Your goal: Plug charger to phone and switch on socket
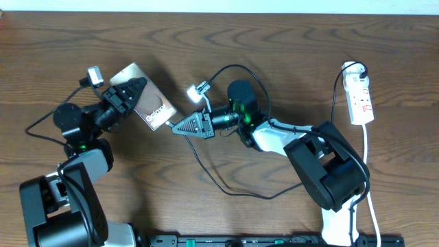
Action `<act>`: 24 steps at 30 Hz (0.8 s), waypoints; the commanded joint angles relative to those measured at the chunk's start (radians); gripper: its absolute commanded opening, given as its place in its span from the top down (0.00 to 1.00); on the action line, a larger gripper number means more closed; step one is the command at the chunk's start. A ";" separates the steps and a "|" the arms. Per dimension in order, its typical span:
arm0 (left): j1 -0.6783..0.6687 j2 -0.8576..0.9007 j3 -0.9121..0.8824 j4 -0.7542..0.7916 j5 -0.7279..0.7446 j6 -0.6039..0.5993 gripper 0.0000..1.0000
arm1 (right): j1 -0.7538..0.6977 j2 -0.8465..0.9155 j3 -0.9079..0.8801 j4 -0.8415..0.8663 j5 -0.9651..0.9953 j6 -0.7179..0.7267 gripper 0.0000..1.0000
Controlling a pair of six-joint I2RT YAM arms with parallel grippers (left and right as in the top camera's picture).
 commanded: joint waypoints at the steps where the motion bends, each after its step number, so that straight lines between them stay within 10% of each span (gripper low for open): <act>1: 0.023 -0.013 -0.004 0.010 0.048 -0.037 0.93 | -0.032 -0.004 0.025 0.004 0.074 0.010 0.99; 24: -0.037 -0.013 -0.004 0.010 0.076 -0.037 0.93 | -0.030 -0.004 0.025 0.006 0.113 0.022 0.99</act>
